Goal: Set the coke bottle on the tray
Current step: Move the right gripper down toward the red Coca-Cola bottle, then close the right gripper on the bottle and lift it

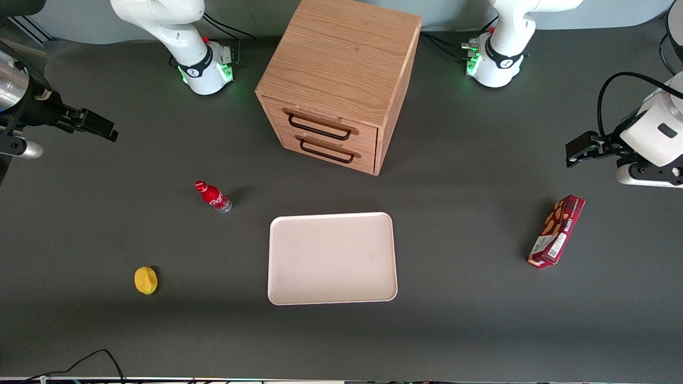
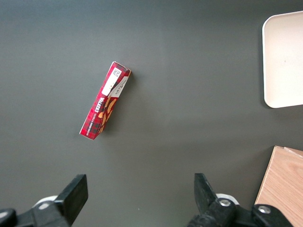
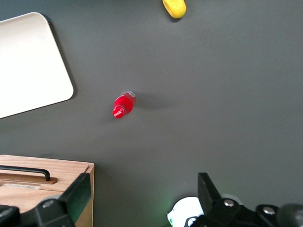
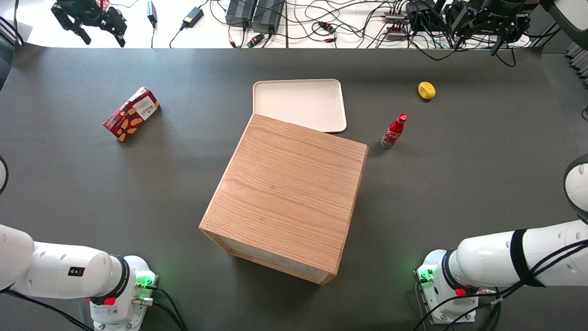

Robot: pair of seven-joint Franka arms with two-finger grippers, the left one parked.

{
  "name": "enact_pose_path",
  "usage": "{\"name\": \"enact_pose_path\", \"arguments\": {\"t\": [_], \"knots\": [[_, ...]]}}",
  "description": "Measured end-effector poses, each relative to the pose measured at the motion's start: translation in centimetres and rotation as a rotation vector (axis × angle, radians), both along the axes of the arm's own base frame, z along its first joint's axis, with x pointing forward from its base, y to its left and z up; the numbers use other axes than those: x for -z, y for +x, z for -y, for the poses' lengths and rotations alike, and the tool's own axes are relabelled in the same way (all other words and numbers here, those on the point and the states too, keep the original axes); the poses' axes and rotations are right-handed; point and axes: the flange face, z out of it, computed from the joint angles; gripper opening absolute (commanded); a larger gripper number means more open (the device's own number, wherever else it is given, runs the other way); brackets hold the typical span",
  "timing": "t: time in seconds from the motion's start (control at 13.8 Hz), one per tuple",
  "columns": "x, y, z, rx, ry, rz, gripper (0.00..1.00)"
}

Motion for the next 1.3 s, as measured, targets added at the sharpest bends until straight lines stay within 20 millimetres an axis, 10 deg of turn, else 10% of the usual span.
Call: {"name": "enact_pose_path", "arguments": {"t": [0.51, 1.01, 1.3], "knots": [[3.3, 0.7, -1.4, -0.021, 0.026, -0.075, 1.0], [23.3, 0.6, -7.7, -0.006, 0.05, 0.01, 1.0], [29.6, -0.8, -6.9, -0.006, 0.035, 0.049, 0.89]]}}
